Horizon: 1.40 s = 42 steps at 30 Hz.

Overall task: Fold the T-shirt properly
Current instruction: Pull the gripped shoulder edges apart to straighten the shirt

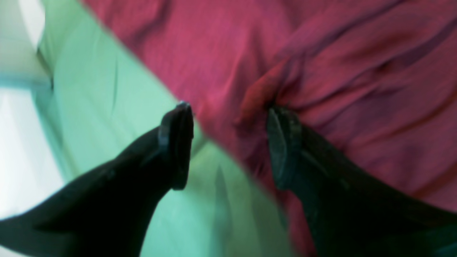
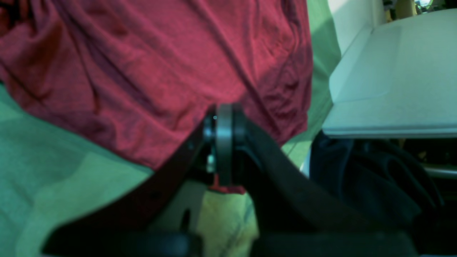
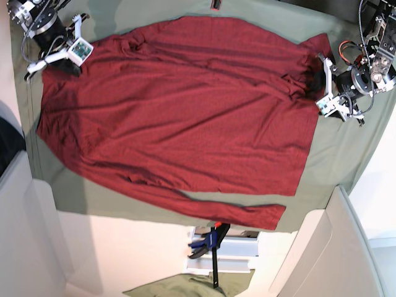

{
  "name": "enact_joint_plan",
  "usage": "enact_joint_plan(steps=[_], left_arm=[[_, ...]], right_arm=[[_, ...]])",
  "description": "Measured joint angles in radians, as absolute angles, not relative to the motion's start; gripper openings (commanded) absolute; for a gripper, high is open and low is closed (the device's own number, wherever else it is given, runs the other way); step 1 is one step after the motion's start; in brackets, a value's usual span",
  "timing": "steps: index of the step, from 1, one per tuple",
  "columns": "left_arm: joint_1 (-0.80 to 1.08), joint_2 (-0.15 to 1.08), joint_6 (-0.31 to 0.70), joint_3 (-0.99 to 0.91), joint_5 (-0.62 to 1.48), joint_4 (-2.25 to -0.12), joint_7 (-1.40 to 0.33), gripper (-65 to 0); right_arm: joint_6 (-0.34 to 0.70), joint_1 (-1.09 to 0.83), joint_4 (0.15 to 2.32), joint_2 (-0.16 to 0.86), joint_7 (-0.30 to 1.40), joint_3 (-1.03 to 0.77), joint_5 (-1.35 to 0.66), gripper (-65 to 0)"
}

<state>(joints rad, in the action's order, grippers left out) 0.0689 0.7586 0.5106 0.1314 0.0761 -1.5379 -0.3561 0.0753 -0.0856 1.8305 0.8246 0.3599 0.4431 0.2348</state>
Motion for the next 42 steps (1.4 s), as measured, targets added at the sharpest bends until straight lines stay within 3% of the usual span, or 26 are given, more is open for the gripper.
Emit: enact_joint_plan(steps=[2, 5, 12, 19, 22, 42], left_arm=[[0.078, 0.770, 0.509, 0.131, 0.116, -1.582, -0.455, -28.9], [0.134, 0.823, 0.529, 0.131, 0.183, -1.729, -0.455, -28.9], [0.378, 0.884, 0.513, 0.134, 0.116, -1.933, -0.535, -28.9], [0.508, 0.886, 0.419, 0.131, 0.004, -1.937, -0.455, -28.9], [0.522, 0.887, 0.419, 0.130, 0.000, -1.937, -0.448, -28.9], [0.484, 0.853, 0.425, 0.130, -0.060, -1.775, -0.256, -29.2]], right_arm=[[0.075, -0.086, 1.831, 0.828, 0.361, 0.443, 0.236, -65.0], [0.075, -0.086, 1.830, 0.828, 0.361, 0.443, 0.235, -65.0], [0.076, -0.091, 1.828, 0.830, 0.412, 0.443, 0.236, -65.0], [0.076, -0.091, 1.828, 0.830, 0.409, 0.443, 0.236, -62.8], [0.076, -0.091, 1.828, 0.830, 0.409, 0.443, 0.236, -59.2], [0.076, -0.091, 1.828, 0.830, 0.409, 0.443, 0.236, -59.2]])
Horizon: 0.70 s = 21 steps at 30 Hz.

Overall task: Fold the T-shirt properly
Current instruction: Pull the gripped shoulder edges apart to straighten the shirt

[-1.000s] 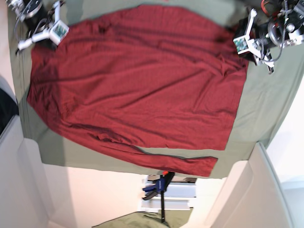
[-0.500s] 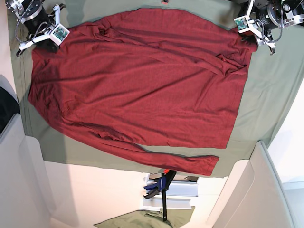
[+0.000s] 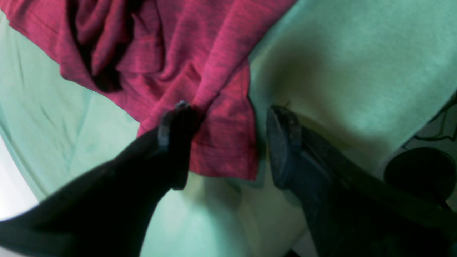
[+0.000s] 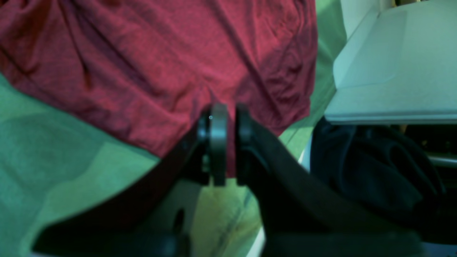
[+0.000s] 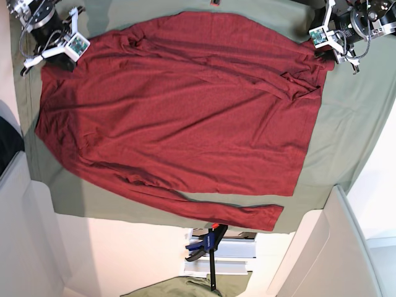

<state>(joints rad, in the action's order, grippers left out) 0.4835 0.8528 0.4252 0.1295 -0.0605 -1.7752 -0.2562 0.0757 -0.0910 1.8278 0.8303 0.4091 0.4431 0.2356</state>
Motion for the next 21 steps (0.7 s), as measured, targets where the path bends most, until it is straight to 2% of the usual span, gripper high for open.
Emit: enact_joint_plan(steps=[11, 12, 15, 17, 21], left_arm=[[0.426, 0.850, 0.430, 0.130, -0.067, -1.715, -0.241, -30.3], [0.426, 0.850, 0.430, 0.130, -0.068, -1.715, -0.238, -33.1], [0.426, 0.849, 0.427, 0.130, -0.084, -1.710, -0.258, -53.1], [0.426, 0.850, 0.426, 0.130, -0.089, -1.707, -0.262, -63.4], [0.424, 0.850, 0.489, 0.130, -0.086, -1.738, -0.327, -65.0]], right_arm=[[0.076, -0.091, 1.828, 0.830, 0.409, 0.443, 0.236, -59.2], [0.076, -0.091, 1.828, 0.830, 0.409, 0.443, 0.236, -59.2], [0.076, -0.091, 1.828, 0.830, 0.409, 0.443, 0.236, -59.2], [0.076, -0.091, 1.828, 0.830, 0.409, 0.443, 0.236, -59.2], [0.076, -0.091, 1.828, 0.830, 0.409, 0.443, 0.236, -59.2]])
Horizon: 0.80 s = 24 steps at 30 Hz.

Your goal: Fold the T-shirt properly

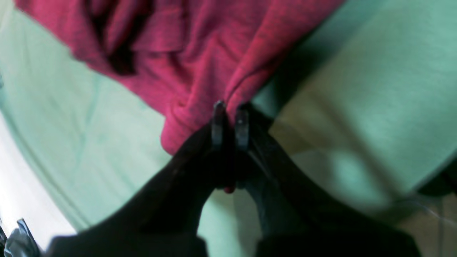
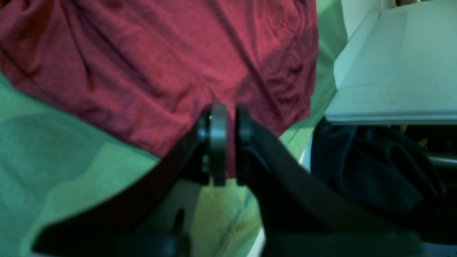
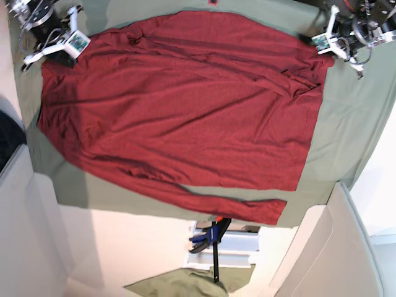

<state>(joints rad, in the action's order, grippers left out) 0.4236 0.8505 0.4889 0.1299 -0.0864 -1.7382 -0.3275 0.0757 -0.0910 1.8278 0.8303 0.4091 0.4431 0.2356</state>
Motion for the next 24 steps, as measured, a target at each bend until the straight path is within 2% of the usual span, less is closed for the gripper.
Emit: enact_joint_plan(steps=[5, 8, 12, 14, 18, 19, 24], left_arm=[[0.424, 0.851, 0.509, 0.130, -0.025, -1.882, -0.469, -65.0], [0.442, 0.883, 0.559, 0.130, -0.006, -1.982, -0.476, -65.0], [0.454, 0.929, 0.551, 0.130, -0.008, -2.038, -0.477, -65.0], [0.454, 0.937, 0.551, 0.130, -0.011, -2.037, -0.484, -65.0], [0.454, 0.942, 0.551, 0.130, -0.008, -2.027, -0.483, -65.0], [0.454, 0.942, 0.551, 0.130, -0.008, -2.022, -0.482, -65.0], [0.454, 0.942, 0.551, 0.130, -0.010, -2.005, -0.479, -65.0]], right_arm=[[0.076, -0.091, 1.828, 0.830, 0.409, 0.443, 0.236, -59.2], [0.076, -0.091, 1.828, 0.830, 0.413, 0.443, 0.236, -59.2], [0.076, -0.091, 1.828, 0.831, 0.431, 0.443, 0.236, -59.1], [0.076, -0.091, 1.828, 0.831, 0.431, 0.444, 0.236, -54.9], [0.076, -0.111, 1.828, 0.834, 0.428, 0.481, 0.237, -35.5], [0.076, -0.122, 1.828, 0.836, 0.430, 0.496, 0.241, -33.4], [0.084, -0.162, 1.853, 0.859, 0.427, 0.583, 0.288, -33.3]])
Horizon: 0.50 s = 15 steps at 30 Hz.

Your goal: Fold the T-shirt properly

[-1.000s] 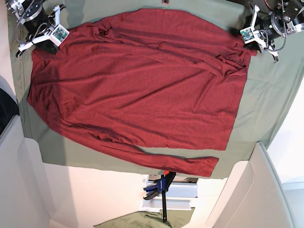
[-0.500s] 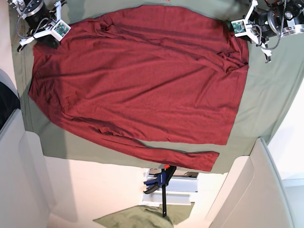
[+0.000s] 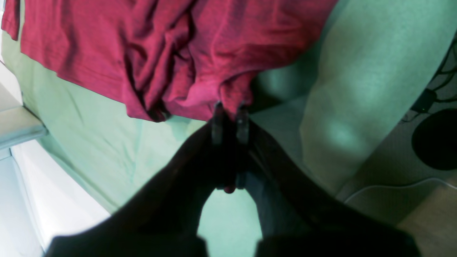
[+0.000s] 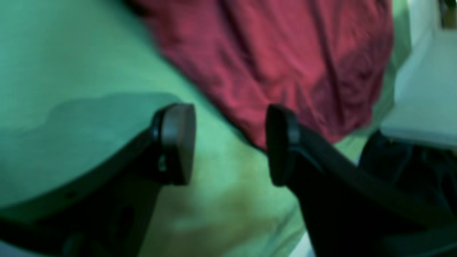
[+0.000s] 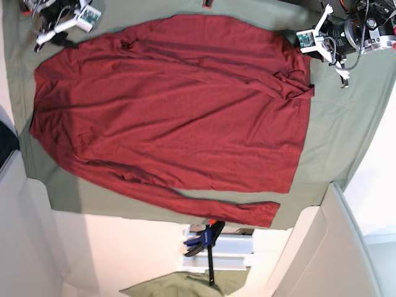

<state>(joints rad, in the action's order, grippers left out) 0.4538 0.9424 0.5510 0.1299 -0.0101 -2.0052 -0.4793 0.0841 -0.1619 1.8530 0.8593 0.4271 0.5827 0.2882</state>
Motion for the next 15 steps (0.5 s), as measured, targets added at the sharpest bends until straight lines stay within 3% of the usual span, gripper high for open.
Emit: enact_joint_plan(steps=[15], left_arm=[[0.454, 0.942, 0.551, 0.130, -0.009, -2.004, -0.464, -65.0]], right_arm=[[0.083, -0.149, 1.824, 0.867, 0.404, 0.603, 0.297, -33.3]])
